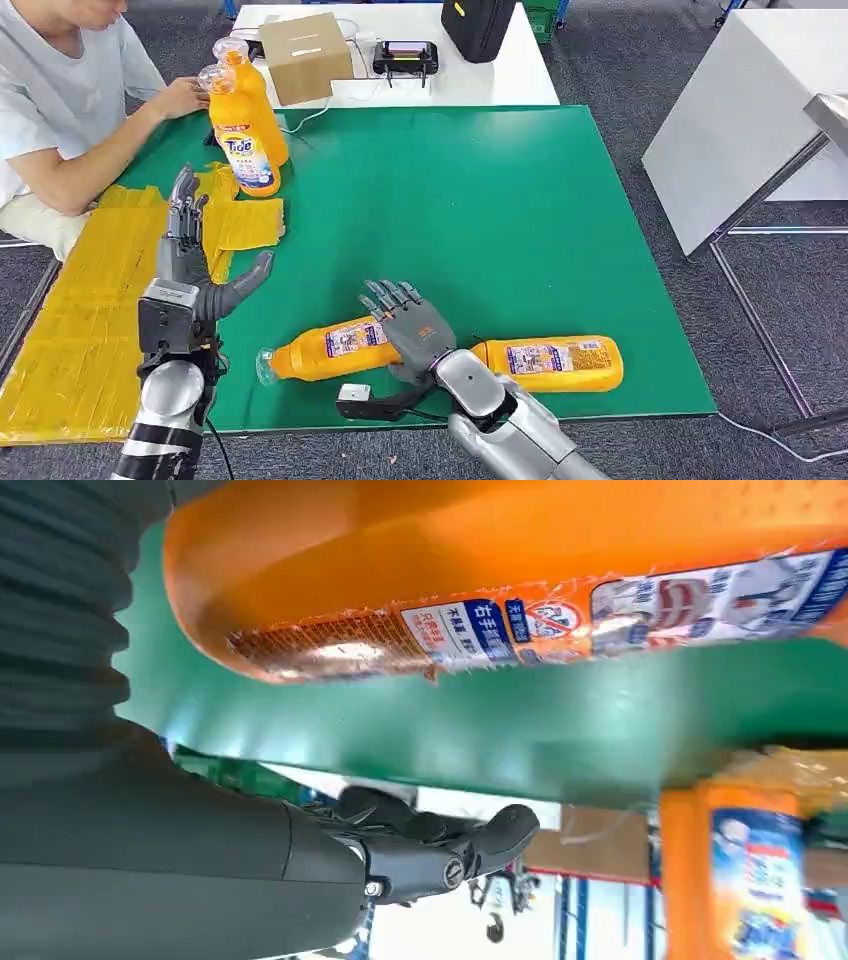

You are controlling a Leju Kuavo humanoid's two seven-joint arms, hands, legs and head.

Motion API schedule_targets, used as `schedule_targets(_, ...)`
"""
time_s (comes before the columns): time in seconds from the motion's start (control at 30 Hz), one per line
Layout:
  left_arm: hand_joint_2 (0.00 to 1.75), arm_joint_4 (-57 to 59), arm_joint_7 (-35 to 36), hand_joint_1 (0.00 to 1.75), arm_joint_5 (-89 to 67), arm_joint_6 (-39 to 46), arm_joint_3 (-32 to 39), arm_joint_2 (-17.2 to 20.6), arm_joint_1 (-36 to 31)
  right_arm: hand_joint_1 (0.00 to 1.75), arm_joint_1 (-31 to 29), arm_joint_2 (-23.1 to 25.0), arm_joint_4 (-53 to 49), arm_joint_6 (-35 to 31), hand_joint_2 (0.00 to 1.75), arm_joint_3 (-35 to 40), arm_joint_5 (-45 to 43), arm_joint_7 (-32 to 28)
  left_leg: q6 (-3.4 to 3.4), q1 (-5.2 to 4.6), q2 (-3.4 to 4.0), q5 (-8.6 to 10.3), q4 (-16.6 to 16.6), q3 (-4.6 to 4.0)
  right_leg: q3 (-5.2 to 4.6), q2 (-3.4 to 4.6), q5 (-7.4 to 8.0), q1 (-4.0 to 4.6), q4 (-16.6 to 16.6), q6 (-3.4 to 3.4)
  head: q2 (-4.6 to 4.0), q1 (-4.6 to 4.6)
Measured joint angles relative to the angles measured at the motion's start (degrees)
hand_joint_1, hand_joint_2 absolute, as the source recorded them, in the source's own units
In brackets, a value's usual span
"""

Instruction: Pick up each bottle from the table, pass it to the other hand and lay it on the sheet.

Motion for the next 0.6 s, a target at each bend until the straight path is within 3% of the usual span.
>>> schedule_targets(0.13,1.75,0.1,0.0,0.0,0.3,-0.1,-0.7,-0.2,-0.2,0.0,-0.9,0.8,2.9,-0.1,1.75,-1.2,-1.5,-0.7,0.0,0.0,0.0,0.0,0.0,0.0,0.0,0.0,0.0,0.0,0.0,0.0,0.0,-0.02)
schedule_targets(0.17,1.75,0.1,0.0,0.0,0.4,-0.3,-0.8,-0.2,-0.2,0.1,-1.2,0.9,3.7,0.0,1.75,-1.3,-1.7,-1.6,0.0,0.0,0.0,0.0,0.0,0.0,0.0,0.0,0.0,0.0,0.0,0.0,0.0,0.0)
schedule_targets(0.27,1.75,0.4,-0.1,0.0,1.1,-1.0,-1.6,-0.2,-0.5,0.65,-2.0,1.0,5.8,1.2,1.75,-1.2,-2.0,-3.9,0.0,0.0,0.0,0.0,0.0,0.0,0.0,0.0,0.0,0.0,0.0,0.0,0.0,0.0)
schedule_targets(0.33,1.75,0.9,-0.3,0.0,1.5,-1.2,-2.2,-0.3,-0.9,1.27,-2.7,1.4,7.3,1.8,1.75,-1.2,-2.4,-5.2,0.0,0.0,0.0,0.0,0.0,0.0,0.0,0.0,0.0,0.0,0.0,0.0,0.0,-0.02)
schedule_targets(0.6,1.75,2.6,-0.5,0.0,2.5,-1.4,-3.6,-0.5,-2.2,1.43,-6.8,2.4,13.3,2.4,1.75,-0.3,-2.6,-6.8,0.01,0.0,0.01,0.01,0.0,0.04,0.01,0.01,0.01,0.0,0.0,0.01,0.0,-0.02)
